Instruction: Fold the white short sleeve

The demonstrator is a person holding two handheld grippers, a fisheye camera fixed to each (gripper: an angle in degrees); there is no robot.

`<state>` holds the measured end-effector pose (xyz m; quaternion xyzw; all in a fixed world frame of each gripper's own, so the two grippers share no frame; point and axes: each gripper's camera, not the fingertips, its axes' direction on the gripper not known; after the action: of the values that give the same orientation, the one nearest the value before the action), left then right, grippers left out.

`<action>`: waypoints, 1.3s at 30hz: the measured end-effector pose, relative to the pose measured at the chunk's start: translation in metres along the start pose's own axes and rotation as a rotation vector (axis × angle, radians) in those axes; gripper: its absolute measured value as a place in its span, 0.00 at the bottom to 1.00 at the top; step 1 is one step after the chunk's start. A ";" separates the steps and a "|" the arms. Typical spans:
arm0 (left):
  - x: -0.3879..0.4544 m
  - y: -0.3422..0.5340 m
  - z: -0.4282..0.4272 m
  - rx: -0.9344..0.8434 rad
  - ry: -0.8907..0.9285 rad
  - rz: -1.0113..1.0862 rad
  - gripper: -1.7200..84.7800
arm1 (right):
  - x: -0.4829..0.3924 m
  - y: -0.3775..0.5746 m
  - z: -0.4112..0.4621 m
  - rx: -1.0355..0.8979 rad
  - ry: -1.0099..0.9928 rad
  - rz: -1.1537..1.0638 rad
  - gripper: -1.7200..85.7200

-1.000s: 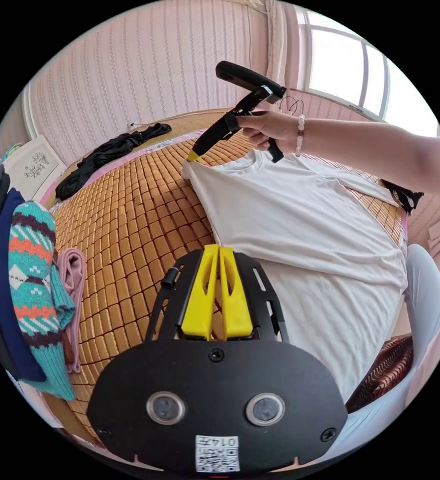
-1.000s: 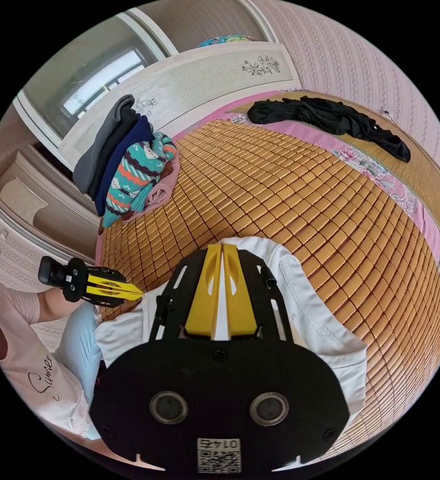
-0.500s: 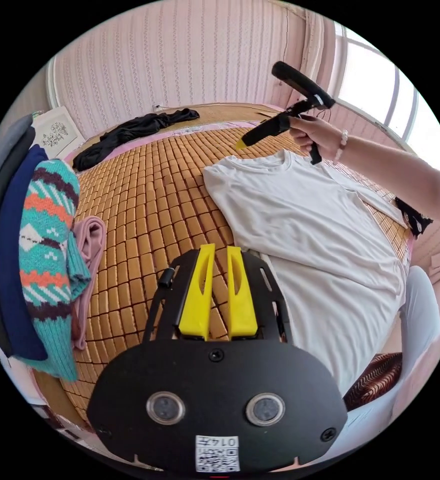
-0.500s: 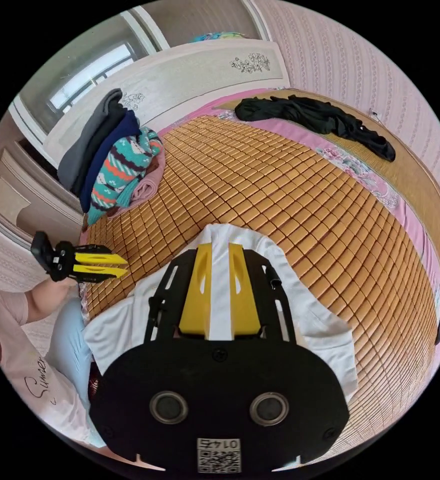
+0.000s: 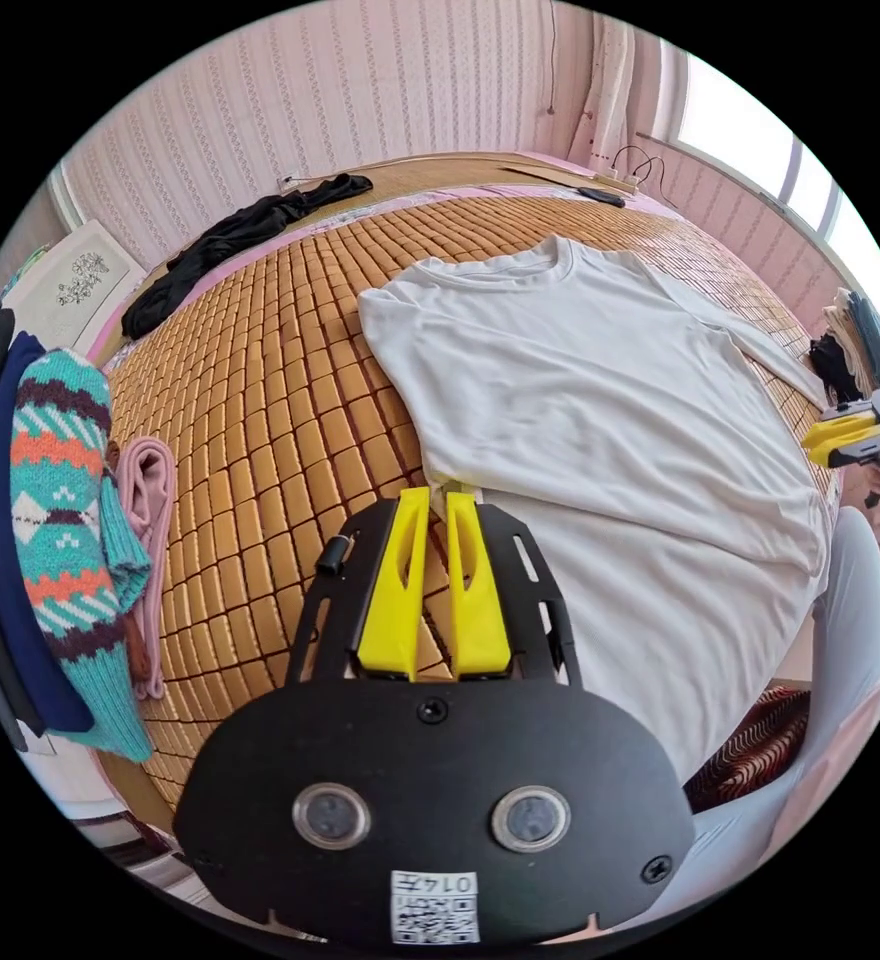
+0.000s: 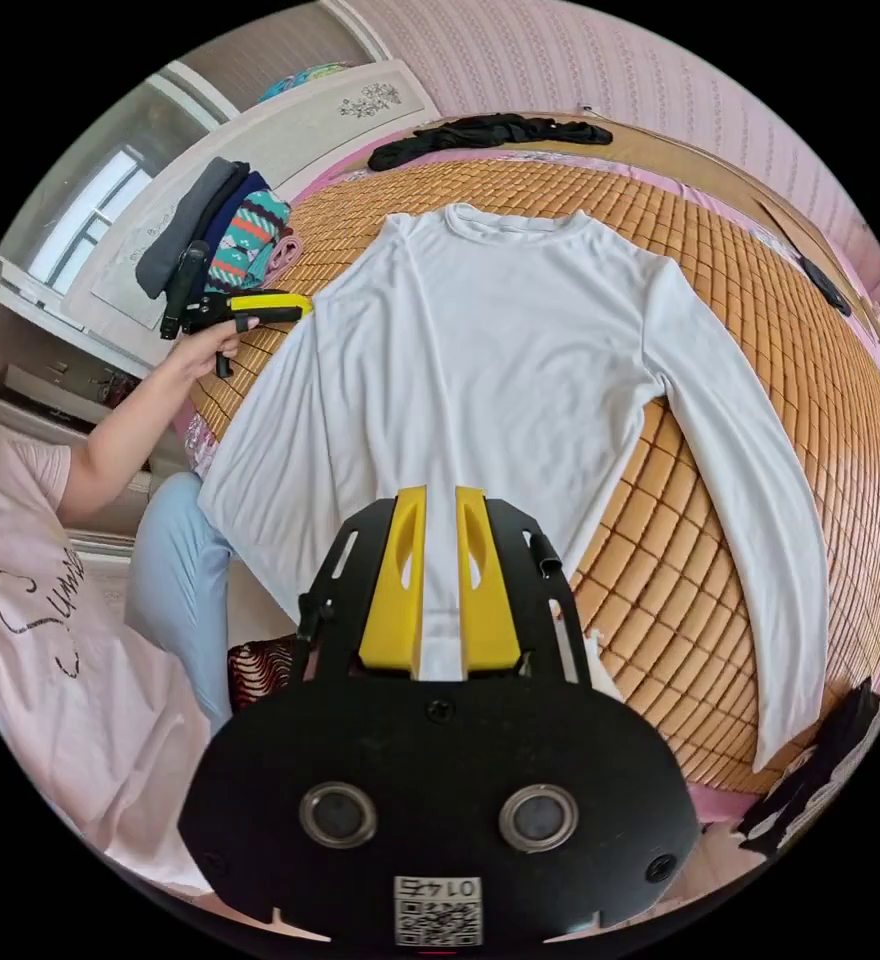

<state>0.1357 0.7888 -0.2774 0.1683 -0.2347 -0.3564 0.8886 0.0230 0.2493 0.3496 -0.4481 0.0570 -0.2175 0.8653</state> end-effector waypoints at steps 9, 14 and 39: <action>0.008 0.005 0.007 0.060 -0.078 -0.052 0.06 | 0.026 0.061 -0.015 -0.054 -0.060 0.145 0.04; 0.059 0.028 -0.047 0.204 -0.031 0.025 0.07 | 0.039 0.084 -0.036 -0.002 -0.105 0.170 0.02; 0.384 0.030 0.034 -0.160 0.210 0.431 0.08 | 0.110 0.172 -0.129 0.220 -0.156 0.133 0.02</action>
<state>0.3780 0.5319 -0.1209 0.0799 -0.1424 -0.1566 0.9741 0.1400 0.1921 0.1461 -0.3613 -0.0051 -0.1290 0.9235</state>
